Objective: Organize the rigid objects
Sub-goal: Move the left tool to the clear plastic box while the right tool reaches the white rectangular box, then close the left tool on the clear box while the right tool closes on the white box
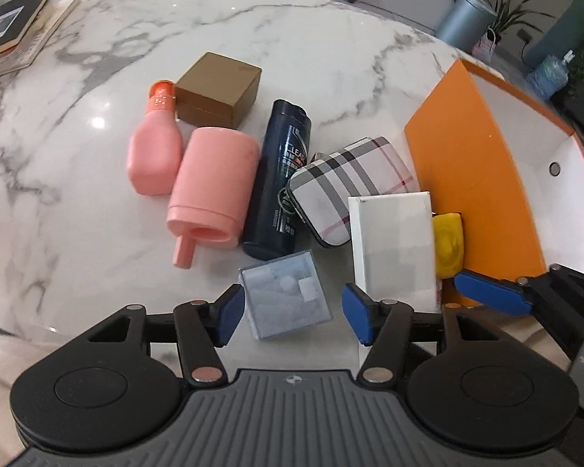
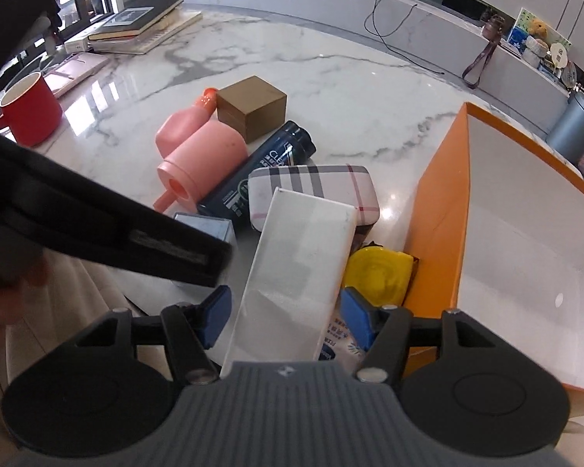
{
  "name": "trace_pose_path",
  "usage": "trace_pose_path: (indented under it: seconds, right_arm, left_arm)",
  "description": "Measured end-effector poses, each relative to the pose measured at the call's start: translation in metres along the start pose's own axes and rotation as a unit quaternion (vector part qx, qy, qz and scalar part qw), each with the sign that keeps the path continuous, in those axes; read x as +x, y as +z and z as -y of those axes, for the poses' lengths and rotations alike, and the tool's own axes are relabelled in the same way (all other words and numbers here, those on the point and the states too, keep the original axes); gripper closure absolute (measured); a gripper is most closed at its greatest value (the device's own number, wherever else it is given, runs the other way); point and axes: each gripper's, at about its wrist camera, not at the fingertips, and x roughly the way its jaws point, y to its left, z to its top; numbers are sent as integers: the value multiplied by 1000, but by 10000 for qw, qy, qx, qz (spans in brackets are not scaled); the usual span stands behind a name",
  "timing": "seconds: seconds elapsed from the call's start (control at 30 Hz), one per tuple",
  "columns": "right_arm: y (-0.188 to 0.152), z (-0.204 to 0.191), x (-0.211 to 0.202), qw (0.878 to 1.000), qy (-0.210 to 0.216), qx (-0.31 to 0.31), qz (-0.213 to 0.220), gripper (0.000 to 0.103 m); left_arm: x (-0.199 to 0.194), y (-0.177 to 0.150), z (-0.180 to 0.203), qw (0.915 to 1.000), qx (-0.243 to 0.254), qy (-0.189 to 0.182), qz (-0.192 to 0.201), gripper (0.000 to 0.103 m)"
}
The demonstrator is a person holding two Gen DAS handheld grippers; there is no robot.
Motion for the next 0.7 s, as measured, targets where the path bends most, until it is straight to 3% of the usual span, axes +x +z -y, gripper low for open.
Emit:
trace_pose_path:
  seconds: [0.13, 0.2, 0.3, 0.53, 0.7]
  right_arm:
    - [1, -3, 2, 10000, -61, -76, -1, 40]
    - [3, -5, 4, 9999, -41, -95, -37, 40]
    - [6, -11, 6, 9996, -57, -237, -123, 40]
    - [23, -8, 29, 9945, -62, -404, -962, 35]
    - [32, -8, 47, 9895, -81, -341, -1402, 33]
  left_arm:
    - [10, 1, 3, 9999, 41, 103, -49, 34]
    - [14, 1, 4, 9996, 146, 158, -166, 41]
    - [13, 1, 3, 9993, 273, 133, -227, 45]
    - [10, 6, -9, 9967, 588, 471, -317, 47]
    - [9, 5, -15, 9975, 512, 414, -253, 48]
